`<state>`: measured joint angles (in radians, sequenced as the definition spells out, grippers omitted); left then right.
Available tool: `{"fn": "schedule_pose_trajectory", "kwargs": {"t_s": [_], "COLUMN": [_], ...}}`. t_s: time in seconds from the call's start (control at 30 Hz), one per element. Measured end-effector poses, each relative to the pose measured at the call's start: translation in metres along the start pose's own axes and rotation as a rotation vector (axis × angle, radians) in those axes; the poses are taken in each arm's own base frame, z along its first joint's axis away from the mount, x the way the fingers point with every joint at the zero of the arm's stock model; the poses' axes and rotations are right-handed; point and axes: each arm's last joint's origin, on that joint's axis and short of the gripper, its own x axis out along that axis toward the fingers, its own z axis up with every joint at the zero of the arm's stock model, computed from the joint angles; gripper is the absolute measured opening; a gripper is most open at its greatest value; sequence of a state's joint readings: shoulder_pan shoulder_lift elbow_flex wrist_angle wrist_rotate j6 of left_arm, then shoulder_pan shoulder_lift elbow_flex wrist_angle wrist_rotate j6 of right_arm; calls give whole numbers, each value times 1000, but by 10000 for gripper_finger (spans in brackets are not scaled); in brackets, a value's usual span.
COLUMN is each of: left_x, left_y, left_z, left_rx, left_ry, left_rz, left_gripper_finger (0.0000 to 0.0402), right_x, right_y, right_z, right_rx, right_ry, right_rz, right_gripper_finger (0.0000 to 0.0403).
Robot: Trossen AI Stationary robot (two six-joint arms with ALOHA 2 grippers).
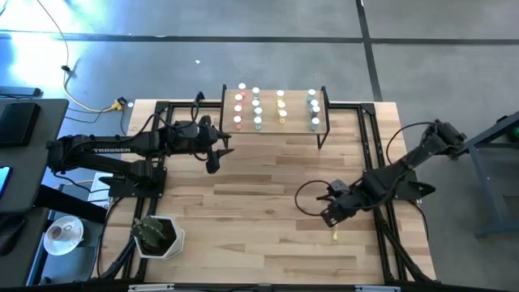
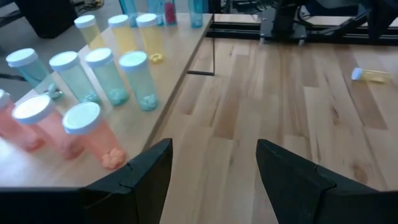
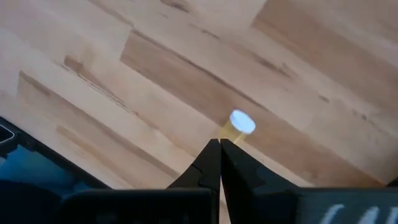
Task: Pick and place medicine bottles onto shelf by color
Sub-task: Put the yellow medicine bottle on the shelf
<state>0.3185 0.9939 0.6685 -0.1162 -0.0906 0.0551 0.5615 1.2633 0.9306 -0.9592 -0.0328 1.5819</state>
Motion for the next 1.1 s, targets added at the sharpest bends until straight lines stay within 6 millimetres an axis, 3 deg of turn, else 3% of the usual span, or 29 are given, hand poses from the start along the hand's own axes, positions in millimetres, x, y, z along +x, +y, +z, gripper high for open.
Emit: {"fn": "schedule_pose_trajectory", "kwargs": {"t_s": [0.33, 0.5, 0.77, 1.1], "left_x": [-1, -1, -1, -1], "left_y": [-7, -8, -8, -9], "left_z": [0, 0, 0, 0], "left_rx": [14, 15, -2, -2], "left_ry": [-3, -4, -3, -4], "left_rz": [-27, -34, -34, -34], "left_gripper_finger": [223, 223, 223, 223], "right_x": [1, 6, 29, 70], "right_y": [0, 1, 9, 20], "right_z": [-21, -30, -45, -52], "right_rx": [-1, 29, 87, 81], "right_ry": [103, 108, 83, 29], "right_rz": [-5, -34, -76, -157], "right_gripper_finger": [2, 36, 129, 142]}}
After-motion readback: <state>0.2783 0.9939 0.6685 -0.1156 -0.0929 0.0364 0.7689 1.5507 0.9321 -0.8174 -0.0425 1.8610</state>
